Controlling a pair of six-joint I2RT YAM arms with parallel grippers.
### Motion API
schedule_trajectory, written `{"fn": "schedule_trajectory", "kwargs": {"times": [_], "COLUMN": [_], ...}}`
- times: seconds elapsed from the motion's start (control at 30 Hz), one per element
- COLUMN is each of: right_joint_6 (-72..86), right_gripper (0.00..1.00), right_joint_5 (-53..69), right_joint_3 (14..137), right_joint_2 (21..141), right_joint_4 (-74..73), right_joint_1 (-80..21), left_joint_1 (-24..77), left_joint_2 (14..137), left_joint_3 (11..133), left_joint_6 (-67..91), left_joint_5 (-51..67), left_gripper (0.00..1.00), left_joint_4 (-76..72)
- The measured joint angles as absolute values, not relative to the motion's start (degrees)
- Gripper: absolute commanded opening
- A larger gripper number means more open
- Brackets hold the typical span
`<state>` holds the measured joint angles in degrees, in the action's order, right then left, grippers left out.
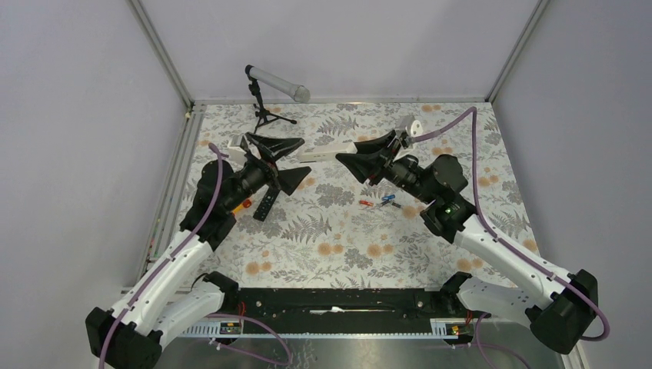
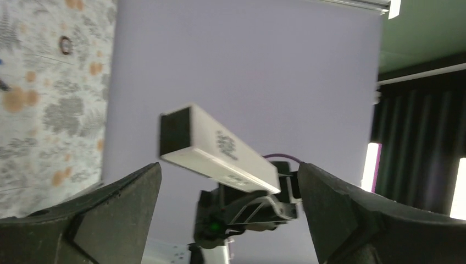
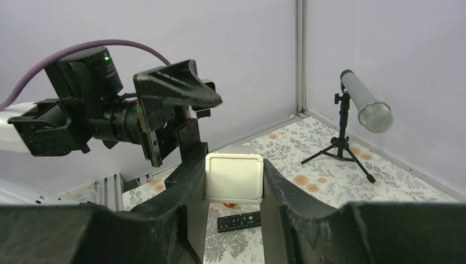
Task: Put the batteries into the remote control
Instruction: Pick up the remote control from the center of the board.
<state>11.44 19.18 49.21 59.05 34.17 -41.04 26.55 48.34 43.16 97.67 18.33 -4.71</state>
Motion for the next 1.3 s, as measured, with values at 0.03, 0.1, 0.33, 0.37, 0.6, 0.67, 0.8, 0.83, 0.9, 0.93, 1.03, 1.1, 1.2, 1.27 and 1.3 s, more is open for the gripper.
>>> {"fn": "schedule_trajectory", "kwargs": {"times": [0.03, 0.1, 0.33, 0.37, 0.6, 0.67, 0.8, 0.83, 0.9, 0.93, 1.03, 1.1, 1.2, 1.27, 1.3], "right_joint_6": [11.4, 11.4, 11.6, 11.7, 11.0, 10.7, 11.5, 12.2, 14.0, 15.5, 21.2, 26.2, 37.2, 45.1, 49.3], "right_gripper": [0.0, 0.0, 0.0, 0.01, 0.08, 0.36, 0.96, 0.99, 1.0, 1.0, 1.0, 1.0, 1.0, 0.99, 0.99], "right_joint_5": [19.2, 19.2, 20.1, 20.3, 21.1, 21.1, 21.3, 21.6, 21.9, 22.2, 23.6, 23.4, 22.2, 21.6, 21.6], "right_joint_3": [49.2, 48.9, 46.8, 46.5, 43.9, 43.7, 44.1, 44.1, 44.1, 44.1, 42.9, 41.4, 39.1, 37.1, 35.8], "right_joint_2": [59.4, 59.9, 60.4, 60.4, 60.1, 59.9, 58.1, 57.6, 56.2, 55.1, 51.2, 48.6, 46.8, 46.9, 47.4], "right_joint_4": [34.2, 34.5, 37.1, 37.6, 40.9, 40.4, 34.8, 33.1, 28.4, 26.3, 22.7, 21.5, 21.8, 24.0, 26.2], "right_joint_1": [-41.0, -41.0, -41.0, -41.0, -40.9, -40.8, -40.9, -40.9, -41.1, -41.1, -41.1, -41.1, -41.0, -41.0, -41.0], "left_joint_1": [26.5, 26.9, 30.0, 30.4, 32.0, 31.9, 32.1, 32.0, 32.0, 31.9, 31.5, 31.6, 31.8, 31.7, 31.5], "left_joint_2": [48.8, 49.6, 54.6, 55.6, 60.5, 60.5, 60.5, 60.5, 60.5, 60.5, 60.5, 60.3, 59.8, 59.7, 59.8], "left_joint_3": [43.2, 43.2, 42.7, 42.4, 40.4, 40.4, 40.4, 40.4, 40.4, 40.4, 40.5, 40.8, 40.9, 40.9, 40.9], "left_joint_6": [99.3, 102.2, 109.9, 111.0, 117.2, 115.9, 111.5, 109.5, 104.8, 102.1, 92.0, 86.2, 78.1, 74.2, 72.6], "left_joint_5": [18.2, 17.6, 16.6, 16.6, 16.0, 15.8, 15.6, 15.5, 15.3, 15.4, 16.3, 18.1, 21.2, 22.4, 23.0], "left_gripper": [0.99, 0.99, 0.81, 0.73, 0.06, 0.0, 0.0, 0.0, 0.0, 0.0, 0.0, 0.0, 0.0, 0.0, 0.0], "left_joint_4": [-6.0, -8.3, -14.3, -15.7, -22.9, -23.6, -23.8, -23.9, -24.3, -24.5, -26.2, -27.2, -28.7, -30.0, -30.8]}}
